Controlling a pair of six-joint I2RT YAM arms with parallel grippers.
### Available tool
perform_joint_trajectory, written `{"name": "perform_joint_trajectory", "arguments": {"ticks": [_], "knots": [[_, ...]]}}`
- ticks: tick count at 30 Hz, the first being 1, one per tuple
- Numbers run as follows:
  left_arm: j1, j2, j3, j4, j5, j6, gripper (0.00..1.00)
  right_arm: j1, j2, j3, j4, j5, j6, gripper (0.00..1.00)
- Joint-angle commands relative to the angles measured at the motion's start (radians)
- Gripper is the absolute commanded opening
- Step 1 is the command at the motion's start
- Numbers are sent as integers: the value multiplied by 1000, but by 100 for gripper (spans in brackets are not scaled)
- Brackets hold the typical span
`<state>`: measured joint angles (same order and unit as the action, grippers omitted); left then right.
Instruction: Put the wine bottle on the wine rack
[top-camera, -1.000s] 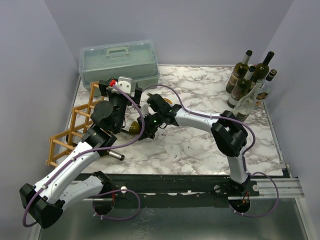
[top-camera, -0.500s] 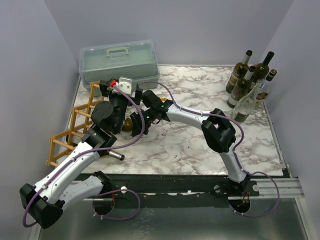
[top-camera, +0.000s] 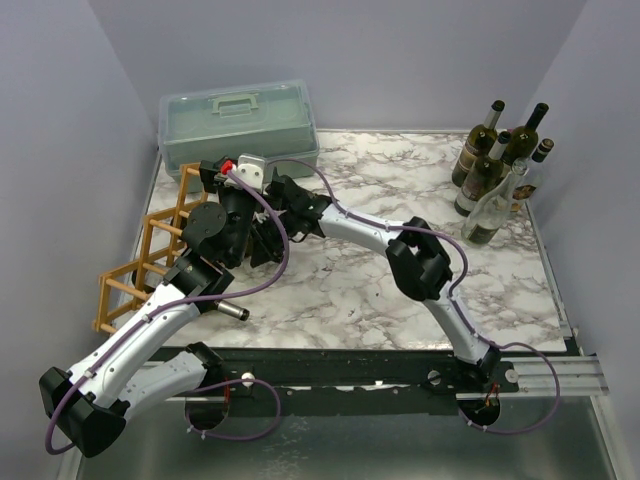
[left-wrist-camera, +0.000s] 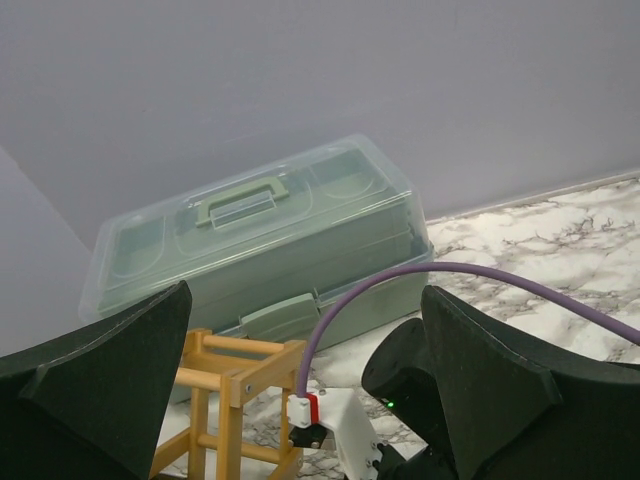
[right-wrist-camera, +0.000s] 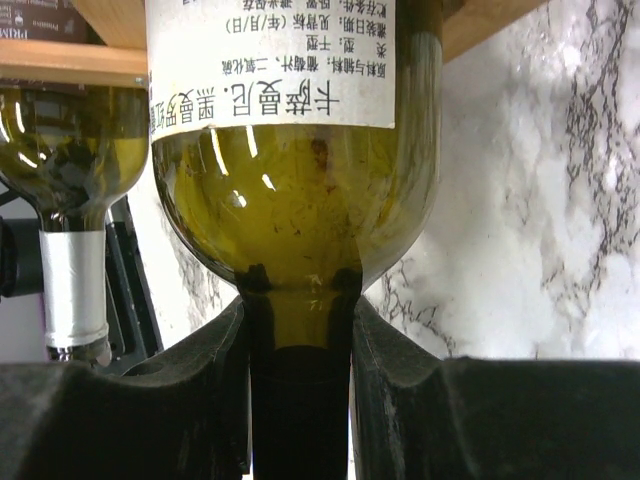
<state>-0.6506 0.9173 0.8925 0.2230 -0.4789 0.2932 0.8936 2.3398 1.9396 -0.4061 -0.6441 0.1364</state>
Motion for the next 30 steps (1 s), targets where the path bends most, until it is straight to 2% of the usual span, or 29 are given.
{"name": "perform_joint_trajectory", "arguments": {"ticks": [1,10,18,23,26,30], "knots": [[7,0,-9,18,22,-8,98,16,28,114,120,-74,8,3],[8,4,-8,18,28,-14,98,19,73,141,205,-70,47,13],[7,5,-10,19,33,-20,98,30,54,56,309,-21,112,41],[7,5,-10,19,32,-21,98,30,28,37,267,41,122,59],[6,3,-10,19,35,-23,98,30,-38,-36,258,80,116,71],[8,-3,-10,19,39,-27,98,28,-161,-162,230,153,91,79]]}}
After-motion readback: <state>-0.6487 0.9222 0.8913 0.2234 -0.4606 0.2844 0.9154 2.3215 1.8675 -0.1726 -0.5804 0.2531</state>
